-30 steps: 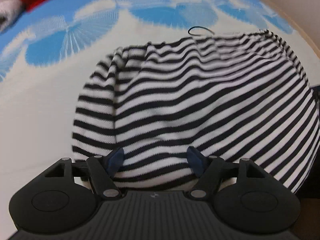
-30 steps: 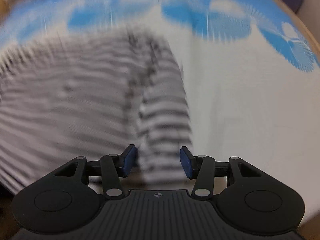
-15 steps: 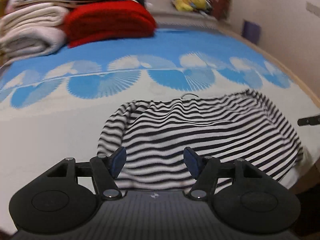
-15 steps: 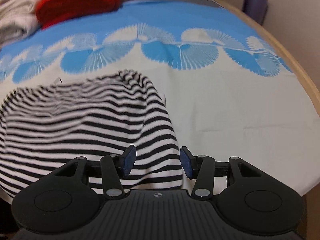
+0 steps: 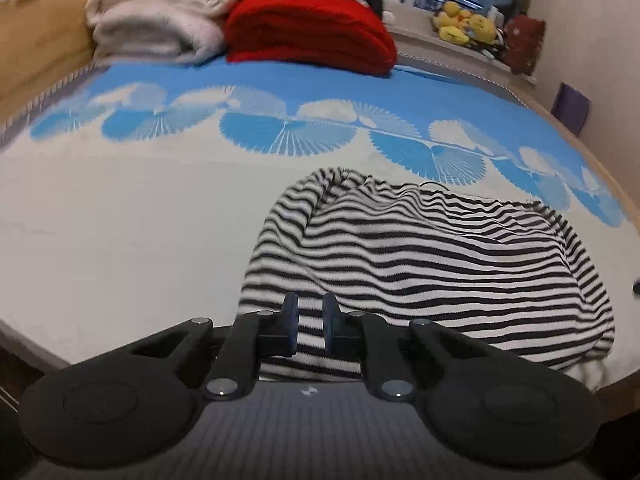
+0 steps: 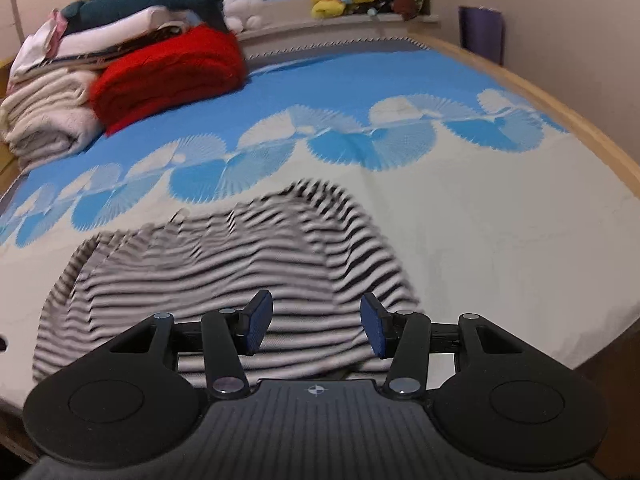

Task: Fold small clothes

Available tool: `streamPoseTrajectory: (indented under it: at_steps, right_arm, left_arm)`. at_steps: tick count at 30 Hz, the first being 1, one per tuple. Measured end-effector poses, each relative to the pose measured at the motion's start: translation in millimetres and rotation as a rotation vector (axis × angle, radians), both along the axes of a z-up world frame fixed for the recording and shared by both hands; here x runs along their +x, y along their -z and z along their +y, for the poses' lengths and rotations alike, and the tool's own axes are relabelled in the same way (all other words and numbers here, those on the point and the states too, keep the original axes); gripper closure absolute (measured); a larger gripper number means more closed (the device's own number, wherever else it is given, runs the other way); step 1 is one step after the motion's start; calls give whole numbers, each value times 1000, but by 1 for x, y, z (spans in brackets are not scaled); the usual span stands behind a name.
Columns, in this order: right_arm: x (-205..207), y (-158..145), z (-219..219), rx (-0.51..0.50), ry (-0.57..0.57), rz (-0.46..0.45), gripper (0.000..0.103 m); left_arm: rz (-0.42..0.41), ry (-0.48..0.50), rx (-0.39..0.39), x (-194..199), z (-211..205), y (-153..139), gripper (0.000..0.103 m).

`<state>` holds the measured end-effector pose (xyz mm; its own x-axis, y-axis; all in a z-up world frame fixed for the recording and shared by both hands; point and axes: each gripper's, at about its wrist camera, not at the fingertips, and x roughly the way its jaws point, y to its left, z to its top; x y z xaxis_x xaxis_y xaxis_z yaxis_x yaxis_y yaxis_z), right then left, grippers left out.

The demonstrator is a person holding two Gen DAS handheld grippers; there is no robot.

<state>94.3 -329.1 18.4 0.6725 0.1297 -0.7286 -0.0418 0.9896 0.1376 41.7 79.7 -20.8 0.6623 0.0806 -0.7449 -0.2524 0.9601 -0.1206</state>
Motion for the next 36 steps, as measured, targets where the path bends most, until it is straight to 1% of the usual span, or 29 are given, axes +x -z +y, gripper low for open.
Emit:
streamPoseTrajectory:
  at_steps: [3,5,6,7,8,9,10,11,14,15,17,20,22,24,26,27,28,29,30,32,34,36]
  right_arm:
    - [-9,4,11,-44,-47,11,53]
    - [-11,12,14,-87,-73,21,53]
    - [-12,17,13,-107,-80,33,53]
    - [-13,23,12,-127,-85,52,53]
    - [-13,28,10,-144,-85,73,53]
    - [-12,31,8,-153,-83,86,53]
    - [-13,33,5,-152,-78,89,53]
    - [-13,34,2,-146,-72,90,53]
    - [-11,38,-4,-120,-40,107,53]
    - [-11,38,-4,-112,-37,109,53]
    - [-12,41,-1,-127,-51,107,53]
    - [-12,47,1,-173,-70,122,53]
    - [-12,48,-1,-179,-68,124,53]
    - [-11,48,-4,-178,-54,126,53]
    - [-10,49,-8,-179,-35,137,53]
    - [-10,49,-10,-178,-26,142,53]
    - [-10,50,-12,-172,-17,145,53]
    - [-10,49,-14,-167,-12,146,53]
    - [-10,49,-16,-164,-8,145,53]
    - [-11,49,-21,-155,3,142,53]
    - [-11,48,-27,-140,18,138,53]
    - [-10,47,-36,-126,44,134,53]
  left_arm:
    - [-7,-54,-125,-2,12,22,89]
    - [46,-135,-225,-3,23,46,86]
    - [91,-189,-284,-1,30,57,85]
    - [116,-239,-335,1,37,63,81]
    - [118,-279,-378,3,43,66,77]
    - [112,-296,-392,5,46,67,66]
    - [108,-295,-399,7,46,69,51]
    - [116,-294,-401,8,46,73,48]
    - [146,-300,-355,11,45,81,43]
    - [147,-305,-359,12,46,82,40]
    - [147,-314,-366,14,49,85,38]
    - [144,-329,-346,16,47,87,38]
    - [145,-354,-327,16,45,86,37]
    - [144,-373,-331,17,44,87,37]
    - [133,-376,-351,22,44,89,37]
    - [123,-377,-360,24,45,90,44]
    - [114,-373,-367,28,45,90,69]
    - [107,-363,-389,32,46,92,80]
    - [99,-364,-402,36,47,92,83]
    - [70,-360,-363,41,43,82,86]
    - [41,-325,-277,50,30,59,87]
    - [3,-267,-174,61,5,28,88]
